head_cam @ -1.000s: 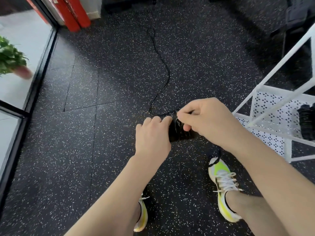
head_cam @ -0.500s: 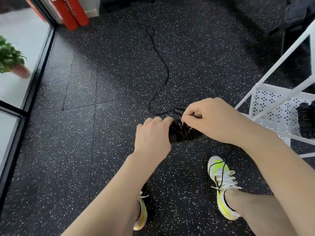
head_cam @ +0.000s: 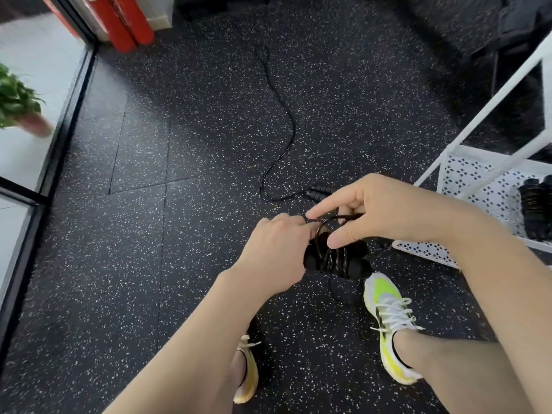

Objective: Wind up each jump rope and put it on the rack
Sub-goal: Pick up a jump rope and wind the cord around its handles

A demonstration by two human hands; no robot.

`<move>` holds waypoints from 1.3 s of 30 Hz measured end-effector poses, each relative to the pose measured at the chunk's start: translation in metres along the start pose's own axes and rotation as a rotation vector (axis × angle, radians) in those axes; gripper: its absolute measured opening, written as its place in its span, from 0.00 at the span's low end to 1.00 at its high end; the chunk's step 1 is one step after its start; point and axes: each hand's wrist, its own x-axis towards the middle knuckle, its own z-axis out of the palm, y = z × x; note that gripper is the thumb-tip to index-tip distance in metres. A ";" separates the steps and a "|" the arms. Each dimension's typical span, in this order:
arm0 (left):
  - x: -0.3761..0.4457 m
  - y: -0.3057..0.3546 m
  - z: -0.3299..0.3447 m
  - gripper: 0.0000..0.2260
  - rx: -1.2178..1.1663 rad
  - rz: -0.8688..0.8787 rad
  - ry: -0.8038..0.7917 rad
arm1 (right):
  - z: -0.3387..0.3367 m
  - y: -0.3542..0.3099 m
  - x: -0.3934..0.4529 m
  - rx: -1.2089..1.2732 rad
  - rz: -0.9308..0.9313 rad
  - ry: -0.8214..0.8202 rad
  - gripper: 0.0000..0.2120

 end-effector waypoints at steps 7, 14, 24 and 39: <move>-0.003 -0.006 -0.003 0.13 -0.022 0.035 -0.033 | 0.005 -0.003 0.000 -0.092 -0.030 0.053 0.13; -0.008 -0.014 -0.002 0.12 -0.116 0.098 -0.042 | 0.010 0.002 0.003 -0.160 -0.059 0.077 0.12; -0.010 -0.012 -0.007 0.08 -0.210 0.173 0.025 | 0.016 0.012 0.010 -0.174 -0.184 0.209 0.04; -0.019 -0.002 -0.038 0.21 -0.704 -0.024 0.269 | 0.012 0.024 0.010 0.398 -0.268 0.340 0.16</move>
